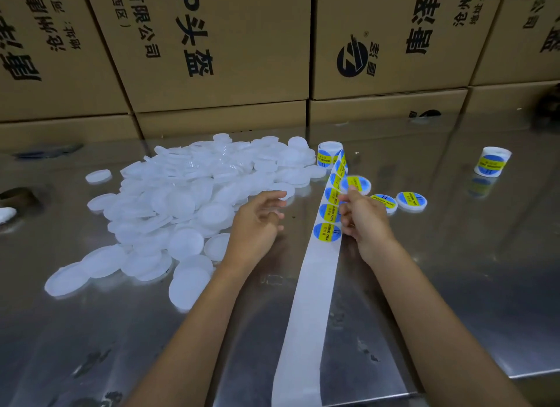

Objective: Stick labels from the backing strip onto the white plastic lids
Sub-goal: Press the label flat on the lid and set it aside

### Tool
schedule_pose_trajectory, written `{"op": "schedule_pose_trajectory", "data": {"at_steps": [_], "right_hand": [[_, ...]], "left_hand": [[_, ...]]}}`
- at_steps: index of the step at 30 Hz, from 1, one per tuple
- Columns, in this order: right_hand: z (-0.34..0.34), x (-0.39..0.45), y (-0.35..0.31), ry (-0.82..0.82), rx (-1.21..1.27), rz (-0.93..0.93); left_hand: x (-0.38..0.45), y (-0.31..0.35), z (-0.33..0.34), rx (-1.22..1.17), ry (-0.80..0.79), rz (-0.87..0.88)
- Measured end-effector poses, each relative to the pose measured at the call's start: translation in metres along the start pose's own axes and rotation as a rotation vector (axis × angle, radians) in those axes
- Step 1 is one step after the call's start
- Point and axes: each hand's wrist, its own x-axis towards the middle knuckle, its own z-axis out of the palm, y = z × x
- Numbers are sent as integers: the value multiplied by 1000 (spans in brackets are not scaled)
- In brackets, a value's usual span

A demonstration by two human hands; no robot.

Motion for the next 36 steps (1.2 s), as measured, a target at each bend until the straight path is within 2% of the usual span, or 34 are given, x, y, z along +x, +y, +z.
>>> {"op": "schedule_pose_trajectory", "data": {"at_steps": [4,10,11,14,16,18,21,23,26,30,34,36], "right_hand": [[-7,2,-4,-38,164,100],[-3,-2,-2,-33,16,32],[-2,-2,-2,-29,-15,18],[0,-4,-1,-12,-83,-3],[0,-5,0,-6,-109,-25],[2,-7,2,5,-156,-91],[3,-6,9,64,-470,-356],[1,-5,12,44,-703,-481],[-3,-3,18,-84,-1005,-459],[-3,-4,20,-220,-1064,-470],[-3,-4,20,-245,-1084,-501],[-1,-4,20,-256,-1068,-508]], "left_hand": [[-4,-6,1,235,-20,99],[-17,4,-2,496,-77,174],[-19,6,-4,611,-80,178],[-33,12,-13,1205,7,93],[-45,14,-17,1358,29,-68],[-52,10,-17,1382,4,-135],[-53,8,-16,1405,-38,-55],[-48,8,-14,1316,-67,16],[-38,9,-9,1118,-103,65],[-23,12,-9,1067,-75,63],[-7,11,-6,1001,-73,62],[3,11,-3,925,-13,73]]}}
